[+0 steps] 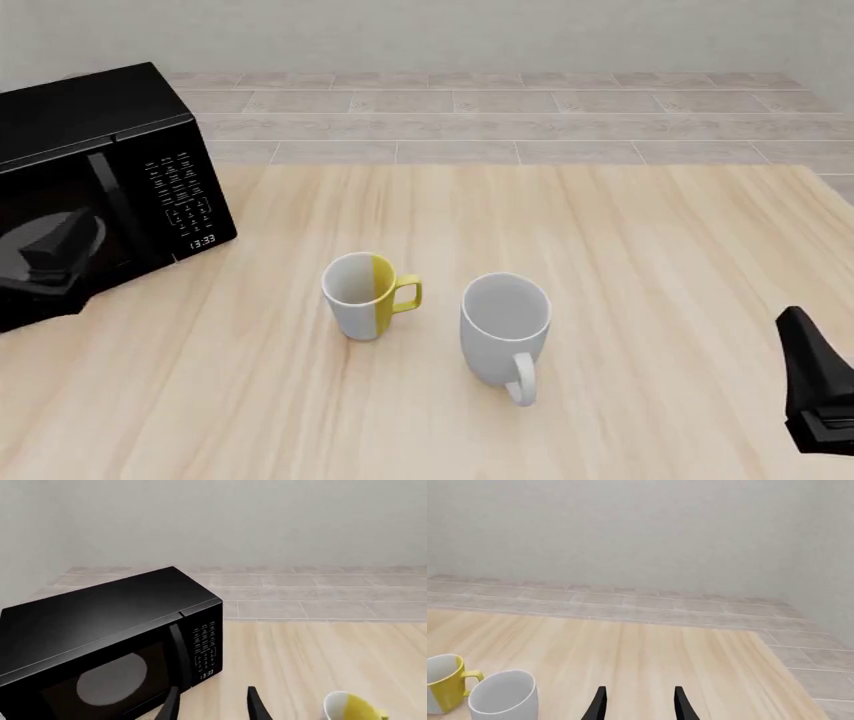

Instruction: Close the microwave.

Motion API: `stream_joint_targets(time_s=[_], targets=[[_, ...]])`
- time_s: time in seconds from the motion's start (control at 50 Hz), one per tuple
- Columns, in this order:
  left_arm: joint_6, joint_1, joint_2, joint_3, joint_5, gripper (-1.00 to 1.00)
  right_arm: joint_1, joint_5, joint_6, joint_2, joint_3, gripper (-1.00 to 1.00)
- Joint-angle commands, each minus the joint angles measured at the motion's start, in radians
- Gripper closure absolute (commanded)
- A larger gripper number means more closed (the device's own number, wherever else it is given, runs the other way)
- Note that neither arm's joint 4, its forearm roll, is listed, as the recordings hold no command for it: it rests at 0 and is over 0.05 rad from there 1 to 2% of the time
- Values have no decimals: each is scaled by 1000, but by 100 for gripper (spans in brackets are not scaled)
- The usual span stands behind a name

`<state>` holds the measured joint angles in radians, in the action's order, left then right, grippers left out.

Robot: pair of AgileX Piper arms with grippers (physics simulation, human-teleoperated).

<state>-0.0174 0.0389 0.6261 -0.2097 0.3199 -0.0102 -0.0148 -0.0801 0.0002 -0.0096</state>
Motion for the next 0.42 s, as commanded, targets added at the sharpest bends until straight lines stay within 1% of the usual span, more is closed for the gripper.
stream_joint_targets(time_s=[0.02, 0.1, 0.2, 0.22, 0.34, 0.42], targets=[[16, -35, -206, 2, -181, -100, 2, -2, 2, 0, 0, -100], [20, -57, -304, -12, -276, -100, -1, -5, 2, 0, 2, -100], [29, -75, -383, -28, -360, -100, -2, -5, 4, 0, -2, -100], [29, -75, -384, -28, -361, -100, -2, -5, 4, 0, -2, -100], [38, -106, -508, -64, -496, -100, -2, -5, 1, 0, -2, -100], [40, -126, -574, -82, -566, -100, -6, -6, 1, 0, 0, -100]])
